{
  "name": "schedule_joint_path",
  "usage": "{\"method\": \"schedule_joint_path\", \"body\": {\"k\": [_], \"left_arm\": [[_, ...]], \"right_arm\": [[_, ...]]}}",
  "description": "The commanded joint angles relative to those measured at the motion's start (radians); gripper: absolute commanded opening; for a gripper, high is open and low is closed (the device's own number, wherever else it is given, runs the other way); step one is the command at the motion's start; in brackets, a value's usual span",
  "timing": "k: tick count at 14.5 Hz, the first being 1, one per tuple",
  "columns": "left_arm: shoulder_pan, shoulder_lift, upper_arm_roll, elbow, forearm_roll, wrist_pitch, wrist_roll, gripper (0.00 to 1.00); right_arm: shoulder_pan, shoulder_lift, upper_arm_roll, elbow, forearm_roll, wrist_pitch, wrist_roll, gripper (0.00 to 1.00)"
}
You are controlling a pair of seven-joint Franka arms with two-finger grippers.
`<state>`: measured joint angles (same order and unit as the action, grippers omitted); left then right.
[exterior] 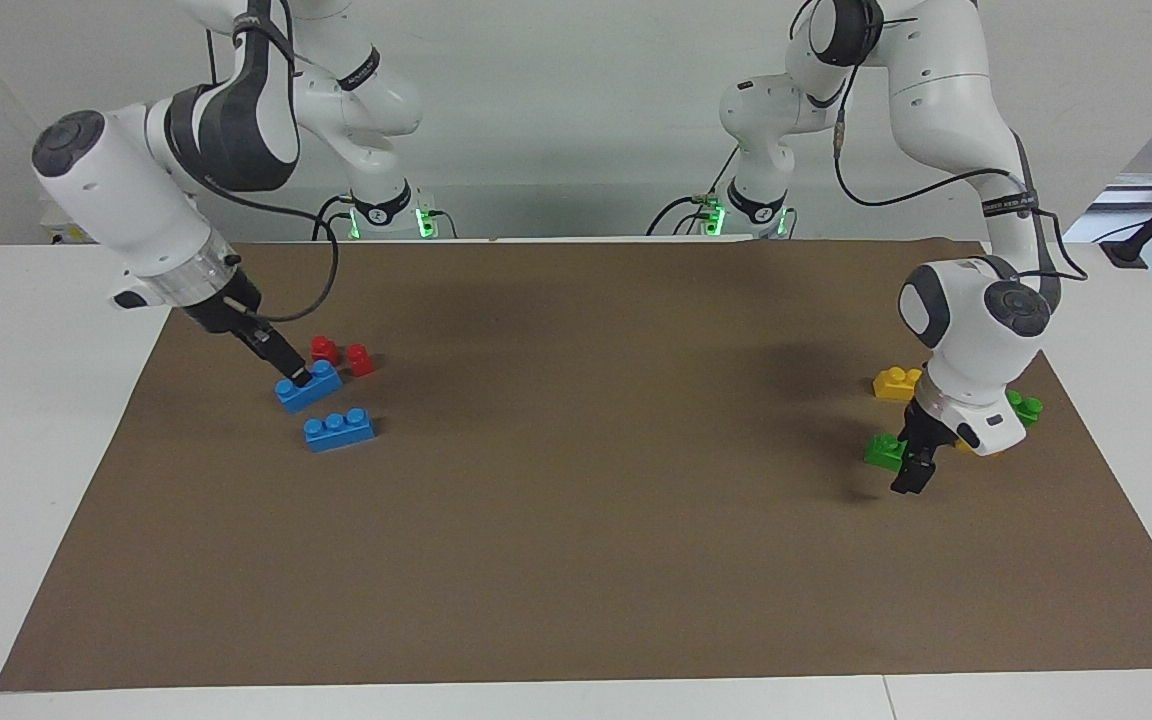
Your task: Remove green block with left arm and hold with right
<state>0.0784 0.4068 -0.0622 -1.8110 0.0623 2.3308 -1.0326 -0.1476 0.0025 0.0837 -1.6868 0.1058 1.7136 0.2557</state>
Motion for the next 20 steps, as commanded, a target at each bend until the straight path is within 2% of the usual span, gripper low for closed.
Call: {"method": "schedule_joint_path", "body": {"k": [1,4,6,12,16,20], "left_arm": [[0.012,-0.066,-0.002,0.002,0.016,-0.082,0.121,1.00],[0.009,-0.170,-0.002,-0.002,0.016,-0.194,0.256,1.00],[0.000,-0.244,-0.005,-0.001,0.016,-0.260,0.348,1.00],[-0.005,-0.423,-0.018,0.018,-0.008,-0.456,0.747,1.00],[-0.008,-0.503,-0.028,0.053,-0.018,-0.638,0.882,1.00],[-0.022,-0.555,-0.027,0.047,-0.024,-0.688,0.945,1.00]], "right_arm": [[-0.007,0.040,0.007,0.103,-0.063,-0.074,-0.165,1.00],[0.013,0.045,0.008,0.128,-0.091,-0.083,-0.187,1.00],[0.017,0.042,0.010,0.110,-0.090,-0.077,-0.177,1.00],[0.008,0.040,0.008,0.099,-0.094,-0.066,-0.190,1.00],[0.010,0.039,0.008,0.098,-0.115,-0.071,-0.210,1.00],[0.010,0.039,0.008,0.096,-0.117,-0.077,-0.225,1.00]]}}
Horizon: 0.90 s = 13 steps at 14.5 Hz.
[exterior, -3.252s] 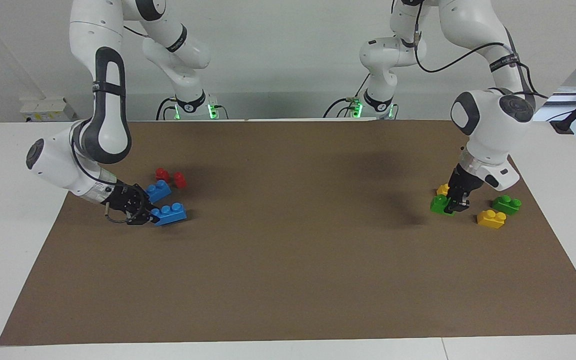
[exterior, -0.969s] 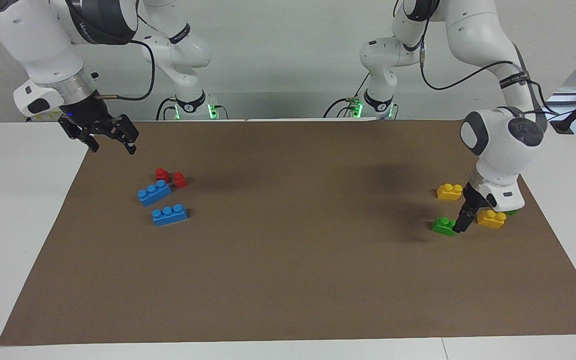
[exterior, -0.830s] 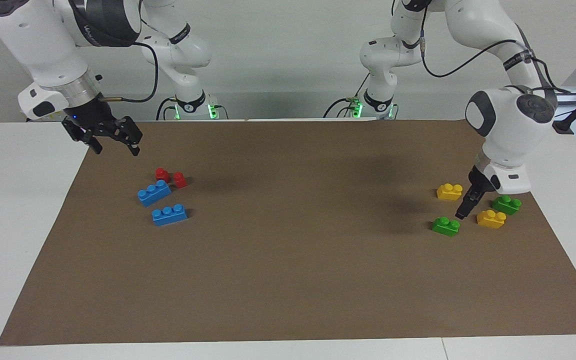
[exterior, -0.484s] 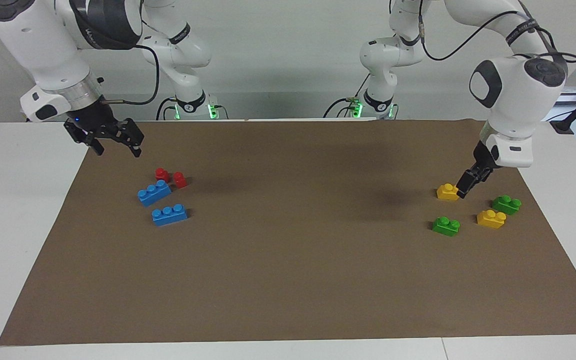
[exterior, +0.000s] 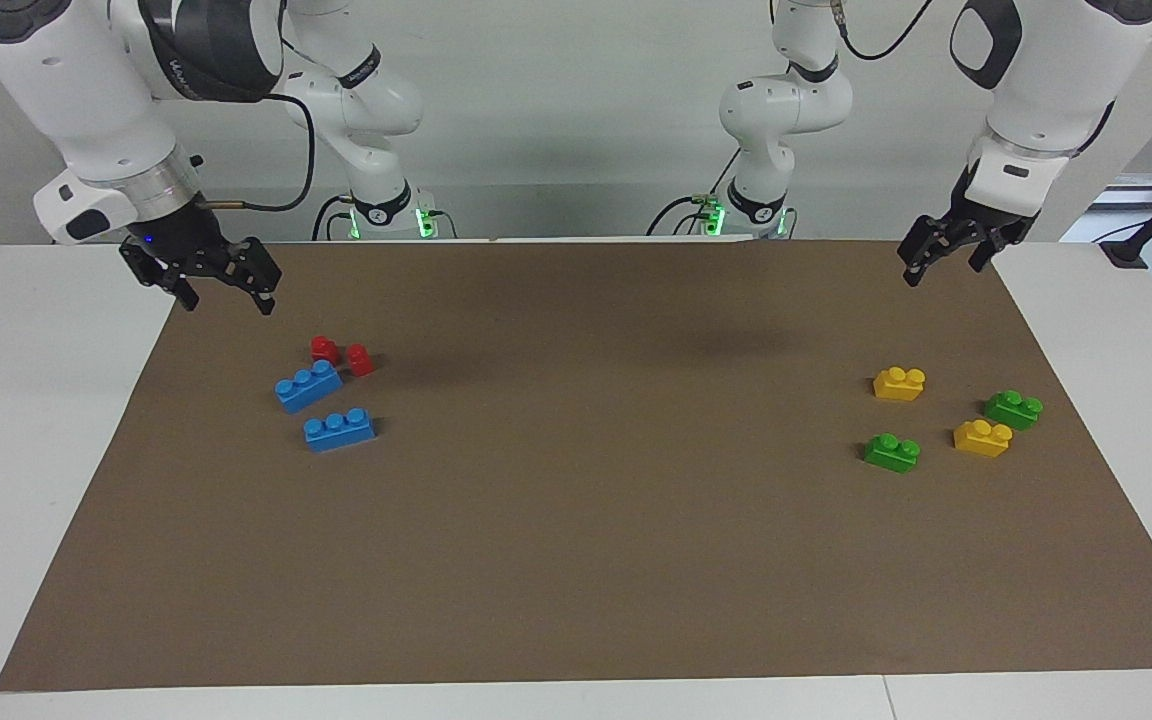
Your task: Remove green block with left arm and hold with right
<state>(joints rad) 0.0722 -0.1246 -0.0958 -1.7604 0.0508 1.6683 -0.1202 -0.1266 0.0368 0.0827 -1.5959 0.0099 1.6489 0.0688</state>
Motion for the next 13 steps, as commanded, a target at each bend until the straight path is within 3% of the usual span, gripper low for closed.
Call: {"method": "schedule_joint_path", "body": {"k": [1,5,13], "left_arm": [[-0.015,-0.029,0.007,-0.005,-0.015,-0.024,0.034,1.00],[-0.011,-0.033,0.015,-0.014,-0.091,-0.010,0.042,1.00],[-0.014,-0.053,0.018,-0.045,-0.092,-0.009,0.116,1.00]], "right_arm": [[-0.013,0.005,0.009,0.005,-0.021,-0.014,-0.059,1.00],[-0.013,0.003,0.009,0.005,-0.021,-0.041,-0.066,1.00],[-0.011,0.003,0.009,0.007,-0.019,-0.049,-0.066,1.00]]}}
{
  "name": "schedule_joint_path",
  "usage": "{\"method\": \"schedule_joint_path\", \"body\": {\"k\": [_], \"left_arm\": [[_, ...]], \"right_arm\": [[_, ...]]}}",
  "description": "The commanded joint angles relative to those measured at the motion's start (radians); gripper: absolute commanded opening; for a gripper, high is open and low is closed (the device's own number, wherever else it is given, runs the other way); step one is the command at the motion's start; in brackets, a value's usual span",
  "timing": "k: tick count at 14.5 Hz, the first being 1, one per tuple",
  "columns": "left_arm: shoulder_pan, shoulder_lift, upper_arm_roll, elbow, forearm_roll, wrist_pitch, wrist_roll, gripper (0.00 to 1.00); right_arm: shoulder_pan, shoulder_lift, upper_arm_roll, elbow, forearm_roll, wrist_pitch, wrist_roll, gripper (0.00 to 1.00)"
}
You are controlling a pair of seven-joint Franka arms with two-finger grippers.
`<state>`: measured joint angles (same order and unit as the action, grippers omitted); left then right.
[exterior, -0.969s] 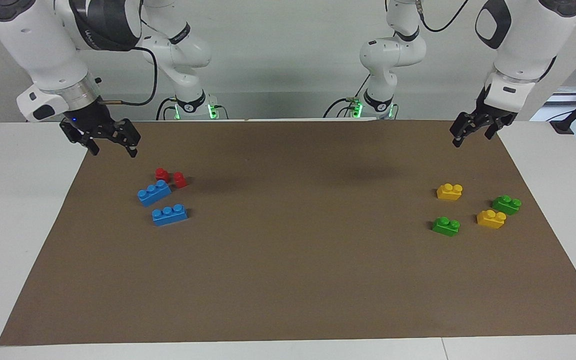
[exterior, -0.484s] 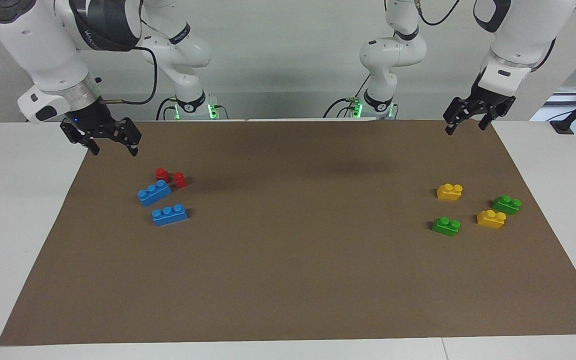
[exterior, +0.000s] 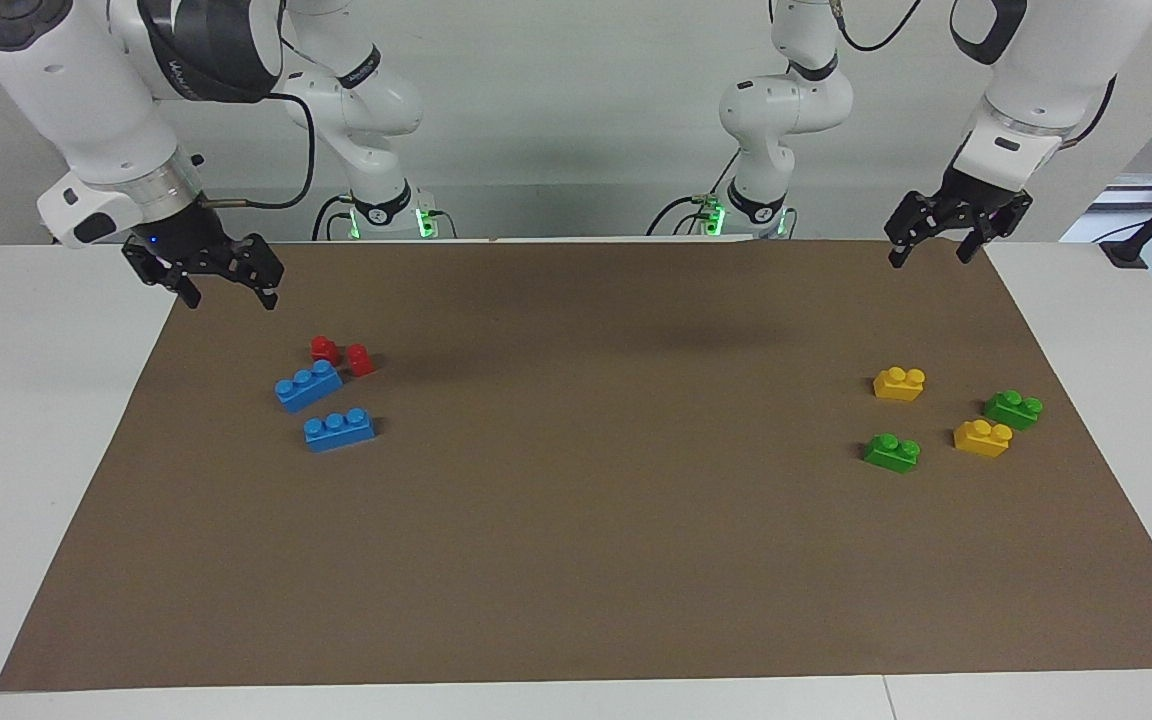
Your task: Remove green block with left arm and hold with right
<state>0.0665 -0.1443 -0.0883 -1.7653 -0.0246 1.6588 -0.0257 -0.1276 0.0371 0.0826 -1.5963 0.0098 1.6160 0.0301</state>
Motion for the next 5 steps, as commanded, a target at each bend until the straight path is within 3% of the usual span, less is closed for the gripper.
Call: {"method": "schedule_joint_path", "body": {"k": [1,5], "left_arm": [[-0.008,-0.034,0.009,-0.042,-0.017,-0.002,0.020,1.00],[-0.008,-0.034,0.007,-0.040,-0.017,-0.004,0.018,1.00]], "right_arm": [[-0.010,0.003,0.009,0.007,-0.019,-0.016,-0.027,1.00],[-0.006,0.001,0.009,0.006,-0.019,-0.016,-0.038,1.00]]}}
